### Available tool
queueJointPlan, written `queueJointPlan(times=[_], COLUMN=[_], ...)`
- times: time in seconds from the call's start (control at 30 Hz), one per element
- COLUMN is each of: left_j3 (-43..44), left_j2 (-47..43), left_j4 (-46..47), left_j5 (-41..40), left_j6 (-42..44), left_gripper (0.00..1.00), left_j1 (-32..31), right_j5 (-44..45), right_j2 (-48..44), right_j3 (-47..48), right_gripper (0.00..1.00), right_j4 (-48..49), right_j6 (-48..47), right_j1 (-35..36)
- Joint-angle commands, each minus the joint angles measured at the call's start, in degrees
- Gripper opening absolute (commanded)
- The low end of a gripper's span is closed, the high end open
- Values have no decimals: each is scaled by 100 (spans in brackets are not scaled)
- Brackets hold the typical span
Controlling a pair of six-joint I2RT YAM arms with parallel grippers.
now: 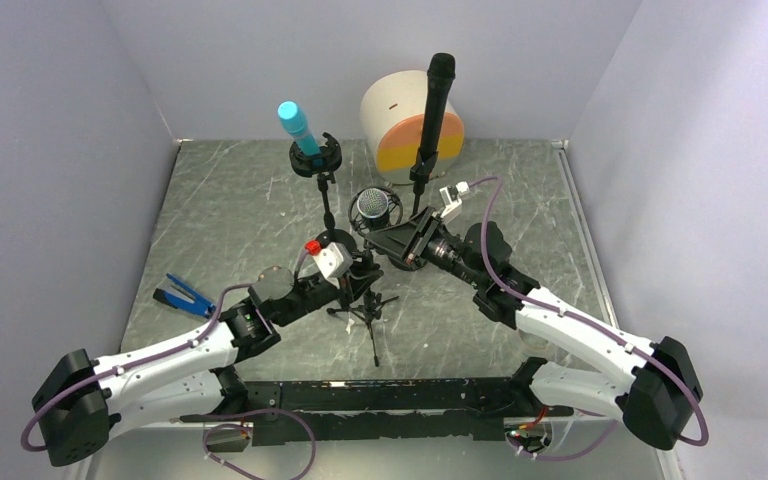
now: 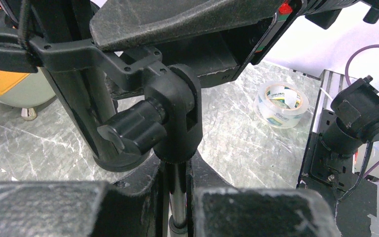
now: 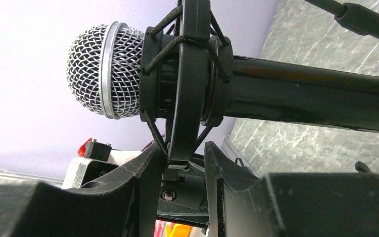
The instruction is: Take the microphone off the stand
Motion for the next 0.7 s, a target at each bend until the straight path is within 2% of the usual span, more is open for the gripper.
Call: queueJointPlan(times=[0.0,0.1,0.2,0.27,0.37,0.53,0.67], left_j3=[75,149,140,69,-89,-205,-256], left_j2=[164,191,175,148,92,29,21], left_j4=[-98,-212,-211,-141,-7,119,257], left_j5=[136,176,226,234,164,-17,-196], left_j6=[58,118,127,111,75,103,91], left_gripper=[3,3,3,2,2,3,11], left_j1=[3,3,3,3,3,3,3], right_j5=[-132,-133,-249,-401,-652,-769,-1074], right_j2=[-44,-65,8,113,260,196,185], right_j3=[140,104,177,326,535,422,540], right_gripper=[38,41,49,50,47,34,32], right_j4=[-491,-408,-337,-338,-415,-162,-61], right_j6=[-293,-280,-252,-300,-405,-467,-689], right_j1=[9,13,10,13,18,14,14])
